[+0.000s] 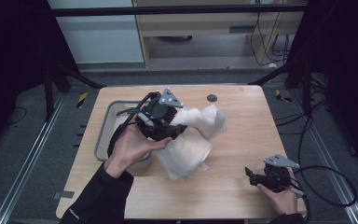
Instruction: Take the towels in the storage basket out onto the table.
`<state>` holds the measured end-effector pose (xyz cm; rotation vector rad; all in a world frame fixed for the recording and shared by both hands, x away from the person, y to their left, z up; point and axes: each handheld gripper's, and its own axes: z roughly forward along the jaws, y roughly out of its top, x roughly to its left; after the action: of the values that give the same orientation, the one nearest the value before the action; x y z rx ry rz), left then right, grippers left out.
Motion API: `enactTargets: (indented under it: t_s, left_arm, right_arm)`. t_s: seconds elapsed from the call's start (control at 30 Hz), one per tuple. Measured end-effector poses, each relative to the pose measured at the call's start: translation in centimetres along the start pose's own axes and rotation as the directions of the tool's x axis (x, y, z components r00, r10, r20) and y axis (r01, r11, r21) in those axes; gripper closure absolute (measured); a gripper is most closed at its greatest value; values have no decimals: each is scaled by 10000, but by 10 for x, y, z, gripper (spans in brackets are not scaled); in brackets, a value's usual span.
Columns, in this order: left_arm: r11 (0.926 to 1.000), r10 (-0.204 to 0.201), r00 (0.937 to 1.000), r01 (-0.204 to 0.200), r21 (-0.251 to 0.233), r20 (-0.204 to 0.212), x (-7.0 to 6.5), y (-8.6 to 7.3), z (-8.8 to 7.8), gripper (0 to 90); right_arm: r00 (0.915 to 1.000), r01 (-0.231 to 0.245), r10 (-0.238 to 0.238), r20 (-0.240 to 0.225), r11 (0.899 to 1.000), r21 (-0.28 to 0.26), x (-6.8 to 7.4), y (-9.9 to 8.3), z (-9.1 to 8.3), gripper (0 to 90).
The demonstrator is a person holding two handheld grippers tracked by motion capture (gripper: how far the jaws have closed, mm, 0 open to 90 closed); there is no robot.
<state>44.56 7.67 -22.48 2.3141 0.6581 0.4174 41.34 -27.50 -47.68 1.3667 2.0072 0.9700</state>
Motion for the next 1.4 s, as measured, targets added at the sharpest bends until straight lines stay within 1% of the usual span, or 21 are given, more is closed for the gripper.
enactTargets:
  t_s: [0.07, 0.1, 0.17, 0.2, 0.27, 0.37, 0.47, 0.5, 0.53, 0.63, 0.7, 0.83, 0.87, 0.97, 1.0, 1.07, 1.13, 1.17, 1.23, 1.3, 1.4]
  left_arm:
    - [9999, 109, 9999, -110, 74, 69, -2, 2, 5, 684]
    - [9999, 127, 9999, -128, 110, 95, -4, 3, 9, 684]
    - [9997, 167, 9998, -169, 189, 111, -5, 3, 11, 684]
    - [9994, 220, 9996, -224, 266, 149, -7, 4, 16, 684]
    - [9994, 217, 9995, -222, 249, 209, -9, 4, 22, 684]
    - [9990, 275, 9990, -287, 351, 348, -11, 4, 29, 684]
    - [9982, 326, 9985, -348, 486, 440, -12, 3, 37, 684]
    - [9982, 326, 9985, -348, 486, 440, -12, 3, 37, 684]
    - [9975, 398, 9982, -424, 572, 457, -13, 3, 42, 683]
    - [9969, 431, 9980, -459, 644, 454, -14, 2, 46, 684]
    - [9961, 458, 9978, -492, 731, 476, -14, 2, 51, 684]
    - [9945, 502, 9976, -544, 897, 482, -15, -1, 64, 683]
    - [9945, 502, 9976, -544, 897, 482, -15, -1, 64, 683]
    - [9930, 488, 9969, -551, 1046, 618, -16, -5, 77, 683]
    - [9930, 488, 9969, -551, 1046, 618, -16, -5, 77, 683]
    - [9928, 452, 9965, -527, 1077, 707, -17, -7, 84, 683]
    - [9917, 474, 9951, -573, 1154, 873, -19, -8, 93, 683]
    - [9917, 474, 9951, -573, 1154, 873, -19, -8, 93, 683]
    - [9901, 514, 9942, -631, 1257, 944, -20, -9, 99, 683]
    - [9867, 591, 9934, -732, 1451, 987, -22, -10, 106, 683]
    - [9862, 596, 9931, -742, 1478, 1012, -24, -12, 113, 682]
  right_arm:
    - [10000, -55, 55, 49, 10000, -58, -3, -1, -1, 162]
    - [9998, -197, 197, 75, 9998, -56, -5, -2, -2, 162]
    - [9998, -188, 188, 99, 9998, -41, -5, -2, -2, 163]
    - [9997, -176, 176, 157, 9998, 0, -6, -2, -2, 162]
    - [9997, -142, 141, 217, 9999, 21, -6, -2, -1, 162]
    - [9995, 23, -24, 330, 10000, 33, -7, -3, -1, 162]
    - [9994, -96, 94, 344, 9999, 54, -8, -4, -1, 162]
    - [9994, -96, 94, 344, 9999, 54, -8, -4, -1, 162]
    - [9992, -156, 153, 371, 9998, 77, -9, -5, 0, 162]
    - [9990, -157, 155, 408, 9999, 58, -11, -5, -1, 162]
    - [9989, -254, 251, 387, 9996, 80, -10, -5, -1, 162]
    - [9989, -120, 115, 460, 9999, 121, -11, -6, 1, 160]
    - [9988, -138, 132, 472, 9998, 137, -11, -7, 1, 159]
    - [9986, -157, 149, 502, 9998, 149, -12, -7, 1, 159]
    - [9986, -157, 149, 502, 9998, 149, -12, -7, 1, 159]
    - [9985, -108, 98, 548, 9998, 168, -13, -8, 1, 159]
    - [9985, -142, 132, 530, 9997, 186, -13, -8, 1, 159]
    - [9985, -142, 132, 530, 9997, 186, -13, -8, 1, 159]
    - [9984, -128, 118, 544, 9998, 178, -13, -8, 1, 159]
    - [9983, -109, 98, 576, 9998, 192, -13, -8, 1, 159]
    - [9981, -102, 89, 605, 9997, 222, -14, -9, 1, 158]
